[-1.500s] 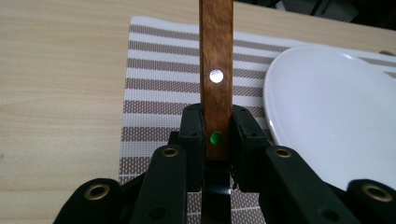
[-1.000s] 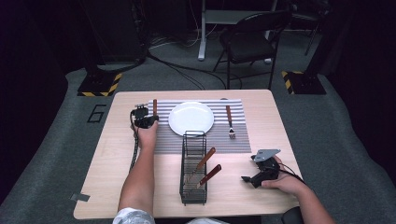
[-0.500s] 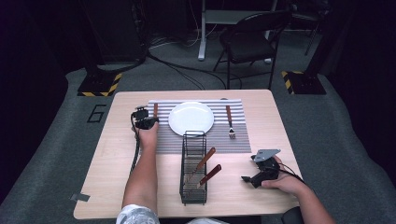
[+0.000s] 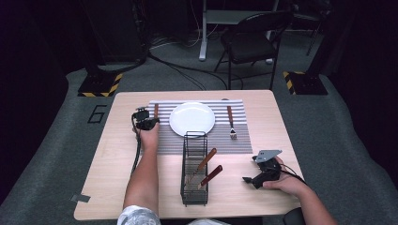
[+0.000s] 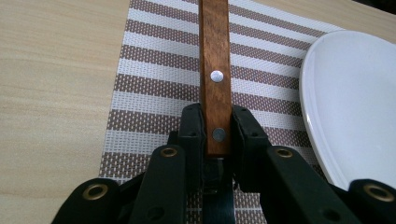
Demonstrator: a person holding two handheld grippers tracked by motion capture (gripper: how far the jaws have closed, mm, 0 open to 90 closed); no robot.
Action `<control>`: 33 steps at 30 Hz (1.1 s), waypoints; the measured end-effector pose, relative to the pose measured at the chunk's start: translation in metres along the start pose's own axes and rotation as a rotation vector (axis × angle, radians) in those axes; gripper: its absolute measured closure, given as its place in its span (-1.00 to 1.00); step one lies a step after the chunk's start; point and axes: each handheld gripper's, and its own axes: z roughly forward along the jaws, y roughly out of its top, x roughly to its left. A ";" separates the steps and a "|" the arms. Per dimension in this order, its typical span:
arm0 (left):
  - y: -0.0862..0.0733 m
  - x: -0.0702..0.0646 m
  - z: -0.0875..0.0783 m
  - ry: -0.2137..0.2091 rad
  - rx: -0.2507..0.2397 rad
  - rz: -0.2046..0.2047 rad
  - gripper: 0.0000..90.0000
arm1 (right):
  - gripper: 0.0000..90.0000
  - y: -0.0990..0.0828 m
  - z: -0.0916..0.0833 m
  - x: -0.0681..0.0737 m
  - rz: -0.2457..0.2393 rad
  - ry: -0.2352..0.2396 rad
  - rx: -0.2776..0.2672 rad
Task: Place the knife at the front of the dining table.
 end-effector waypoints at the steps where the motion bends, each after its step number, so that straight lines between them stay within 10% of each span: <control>1: 0.000 0.000 0.000 -0.002 -0.002 -0.003 0.69 | -1.00 0.000 0.000 0.000 0.001 -0.001 0.000; 33: 0.011 0.009 -0.026 -0.001 -0.025 0.021 0.53 | -1.00 0.000 0.000 0.000 -0.007 0.001 -0.002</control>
